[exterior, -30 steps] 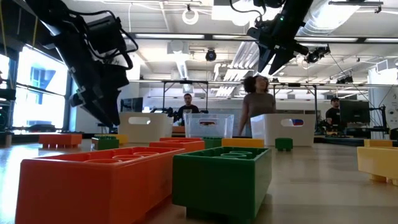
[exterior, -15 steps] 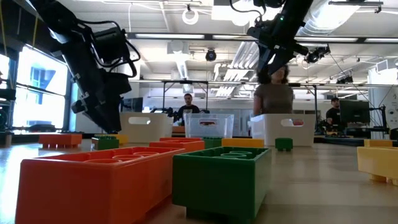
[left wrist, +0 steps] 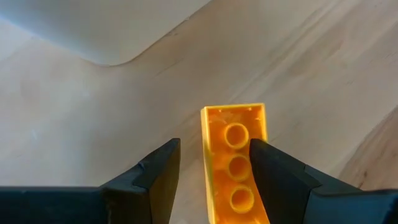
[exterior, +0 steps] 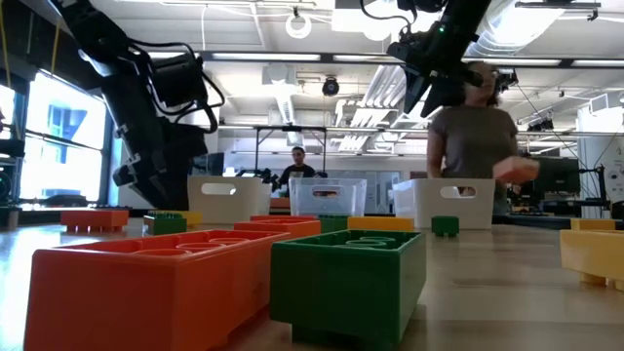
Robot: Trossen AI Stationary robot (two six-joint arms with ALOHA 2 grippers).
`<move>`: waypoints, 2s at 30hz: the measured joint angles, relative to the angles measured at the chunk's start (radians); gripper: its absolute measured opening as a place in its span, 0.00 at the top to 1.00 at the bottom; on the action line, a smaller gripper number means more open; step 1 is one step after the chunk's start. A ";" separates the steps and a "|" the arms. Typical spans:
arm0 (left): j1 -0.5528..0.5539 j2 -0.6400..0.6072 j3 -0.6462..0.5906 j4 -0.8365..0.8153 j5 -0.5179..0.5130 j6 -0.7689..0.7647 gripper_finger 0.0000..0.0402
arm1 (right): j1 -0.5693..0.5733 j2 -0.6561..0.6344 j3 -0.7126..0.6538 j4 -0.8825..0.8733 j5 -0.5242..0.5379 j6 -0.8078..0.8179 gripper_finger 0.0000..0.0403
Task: Sort & place blocks by color
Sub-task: Put the yellow game piece into the transparent bin
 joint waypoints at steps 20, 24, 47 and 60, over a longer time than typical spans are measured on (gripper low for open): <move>0.000 0.006 -0.001 0.039 -0.005 0.004 0.65 | 0.000 0.000 0.000 0.000 0.000 -0.002 0.56; -0.001 -0.005 -0.001 0.041 0.021 0.004 0.69 | 0.000 0.000 0.000 0.000 0.001 -0.002 0.56; -0.029 -0.260 -0.001 0.398 0.020 0.021 0.75 | 0.106 0.001 0.000 0.388 0.009 -0.088 0.56; 0.043 -0.230 0.093 0.726 0.017 0.123 0.75 | 0.110 0.091 0.000 0.882 -0.004 -0.311 0.56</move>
